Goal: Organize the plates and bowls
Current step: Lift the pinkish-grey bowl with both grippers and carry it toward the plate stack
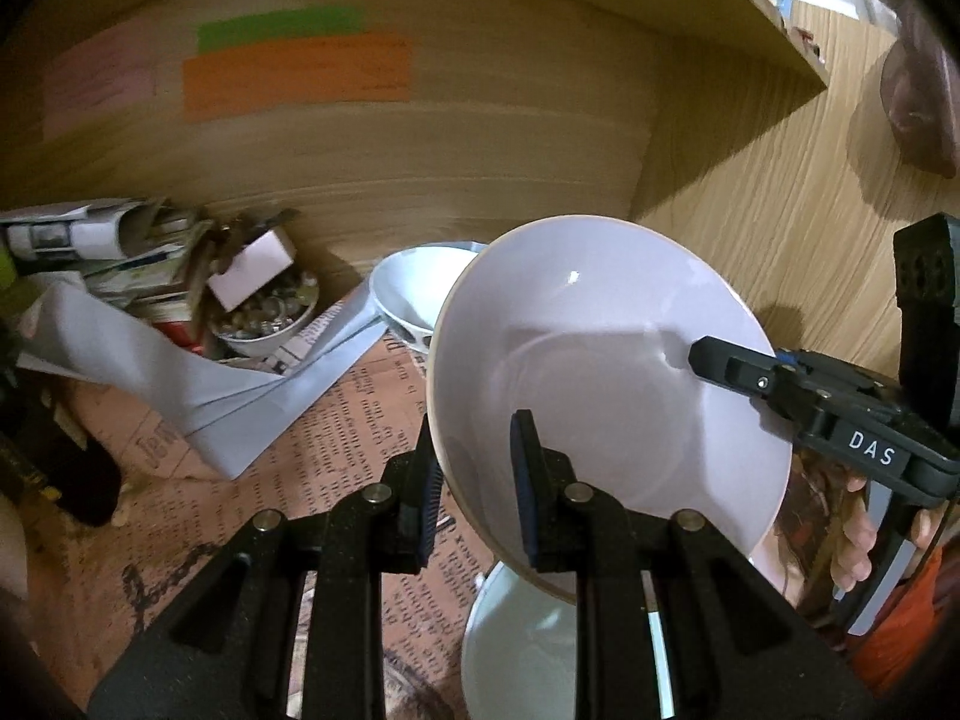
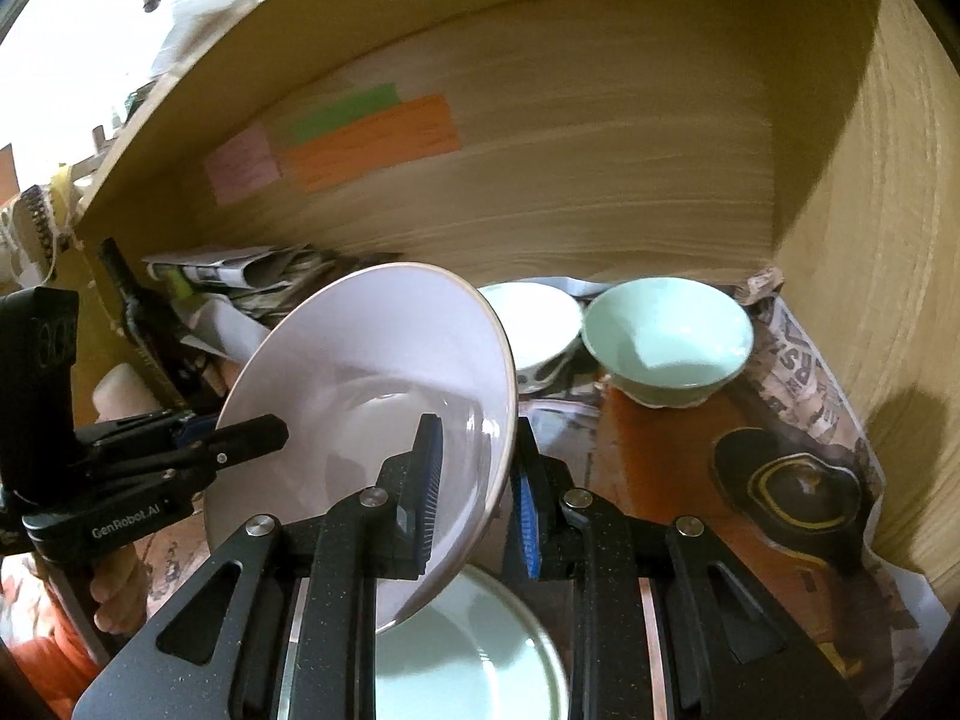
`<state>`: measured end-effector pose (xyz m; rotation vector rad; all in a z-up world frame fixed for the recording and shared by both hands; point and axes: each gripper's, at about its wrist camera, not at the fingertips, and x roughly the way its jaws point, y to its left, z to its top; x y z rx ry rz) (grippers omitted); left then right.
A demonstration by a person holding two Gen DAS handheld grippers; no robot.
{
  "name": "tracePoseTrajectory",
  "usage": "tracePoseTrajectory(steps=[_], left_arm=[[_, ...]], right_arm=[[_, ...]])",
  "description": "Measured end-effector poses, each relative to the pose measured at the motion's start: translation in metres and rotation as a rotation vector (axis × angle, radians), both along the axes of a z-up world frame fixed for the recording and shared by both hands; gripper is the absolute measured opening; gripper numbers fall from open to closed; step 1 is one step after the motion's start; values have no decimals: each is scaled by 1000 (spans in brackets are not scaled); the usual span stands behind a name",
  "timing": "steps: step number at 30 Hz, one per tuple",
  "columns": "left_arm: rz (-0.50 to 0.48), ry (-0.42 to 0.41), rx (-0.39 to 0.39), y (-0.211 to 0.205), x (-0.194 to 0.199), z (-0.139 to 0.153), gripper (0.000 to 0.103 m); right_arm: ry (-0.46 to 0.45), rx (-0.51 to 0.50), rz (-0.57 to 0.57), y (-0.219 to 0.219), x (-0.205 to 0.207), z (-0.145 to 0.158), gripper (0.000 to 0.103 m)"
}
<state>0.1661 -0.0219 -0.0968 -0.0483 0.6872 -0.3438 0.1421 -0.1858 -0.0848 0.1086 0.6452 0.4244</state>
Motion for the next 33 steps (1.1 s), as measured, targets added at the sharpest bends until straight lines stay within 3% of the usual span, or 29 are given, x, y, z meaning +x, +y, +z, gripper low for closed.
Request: tracePoseTrajectory(steps=[33], left_arm=[[172,21,-79,119,-96,-23,21]], right_arm=[[70,-22,193,111,-39,-23,20]])
